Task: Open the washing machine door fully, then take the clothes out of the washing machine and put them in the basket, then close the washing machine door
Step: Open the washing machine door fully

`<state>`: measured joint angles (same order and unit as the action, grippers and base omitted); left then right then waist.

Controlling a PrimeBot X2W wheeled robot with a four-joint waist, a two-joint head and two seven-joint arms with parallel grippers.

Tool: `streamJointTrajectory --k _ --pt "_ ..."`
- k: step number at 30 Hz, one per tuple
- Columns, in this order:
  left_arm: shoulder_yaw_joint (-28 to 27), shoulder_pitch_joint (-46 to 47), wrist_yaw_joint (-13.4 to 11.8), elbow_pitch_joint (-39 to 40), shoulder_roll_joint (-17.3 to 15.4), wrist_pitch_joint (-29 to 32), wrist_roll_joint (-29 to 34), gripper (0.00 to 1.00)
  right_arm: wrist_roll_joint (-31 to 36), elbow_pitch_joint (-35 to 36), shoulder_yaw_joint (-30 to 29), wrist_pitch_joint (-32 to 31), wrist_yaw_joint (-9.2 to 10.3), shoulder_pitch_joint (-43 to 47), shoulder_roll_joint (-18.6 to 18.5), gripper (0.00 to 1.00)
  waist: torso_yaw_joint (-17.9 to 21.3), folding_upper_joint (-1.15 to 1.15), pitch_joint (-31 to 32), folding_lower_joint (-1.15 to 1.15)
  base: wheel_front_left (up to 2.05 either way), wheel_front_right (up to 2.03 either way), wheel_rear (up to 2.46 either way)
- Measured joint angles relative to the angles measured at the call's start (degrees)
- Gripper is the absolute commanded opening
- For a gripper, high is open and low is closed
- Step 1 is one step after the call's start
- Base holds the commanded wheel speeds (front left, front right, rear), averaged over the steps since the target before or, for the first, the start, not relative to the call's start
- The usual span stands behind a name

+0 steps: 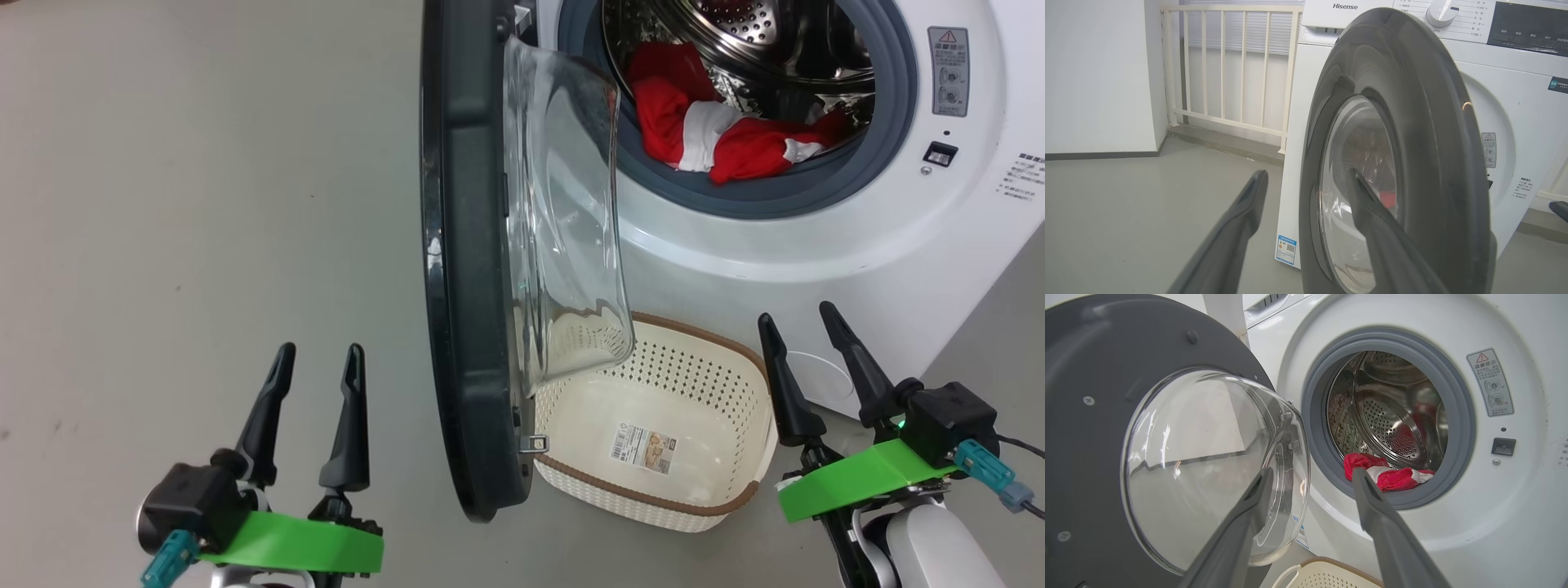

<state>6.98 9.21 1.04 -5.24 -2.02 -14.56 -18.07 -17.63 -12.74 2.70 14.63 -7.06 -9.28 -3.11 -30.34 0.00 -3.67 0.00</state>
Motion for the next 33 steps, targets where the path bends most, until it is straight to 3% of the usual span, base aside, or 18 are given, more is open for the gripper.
streamJointTrajectory --k 1,2,3,10,20,27,33 --pt "0.09 0.00 0.04 -0.32 -0.01 0.00 0.04 0.48 -0.03 -0.07 0.04 0.01 0.00 0.03 0.00 1.00 0.01 0.00 0.05 0.00 0.00 0.00 0.00" --pt "0.16 -0.01 0.08 -0.58 -0.01 0.00 0.11 0.16 -0.08 -0.13 0.08 0.01 0.00 0.11 0.00 1.00 0.02 0.00 0.10 0.00 0.00 0.00 0.00" --pt "0.22 -0.01 0.09 -0.85 -0.01 0.00 0.09 0.00 -0.21 -0.23 0.13 0.01 0.00 0.23 0.00 1.00 0.03 0.00 0.15 0.00 0.00 0.00 0.00" --pt "0.81 0.75 1.12 -0.41 -0.05 0.01 -0.65 0.00 -0.49 -0.91 0.26 0.01 0.00 1.07 0.03 1.00 0.11 0.00 0.49 0.00 0.00 0.00 0.00" --pt "1.42 10.04 2.56 13.21 -0.03 -0.18 -2.65 0.00 -0.70 -1.46 0.20 0.00 0.00 1.14 0.09 1.00 0.43 0.00 1.12 0.00 0.00 0.00 0.00" --pt "12.41 11.76 3.87 15.75 -0.14 -0.23 -5.22 0.00 -1.01 -1.48 -0.10 0.00 0.00 2.25 0.10 1.00 0.85 0.00 1.75 0.00 0.00 0.00 0.00" --pt "22.76 11.61 5.12 8.17 -0.25 -0.01 -7.27 0.00 -1.02 -1.47 -0.22 0.00 0.00 2.41 0.13 1.00 1.08 0.00 1.61 0.00 0.00 0.00 0.00"
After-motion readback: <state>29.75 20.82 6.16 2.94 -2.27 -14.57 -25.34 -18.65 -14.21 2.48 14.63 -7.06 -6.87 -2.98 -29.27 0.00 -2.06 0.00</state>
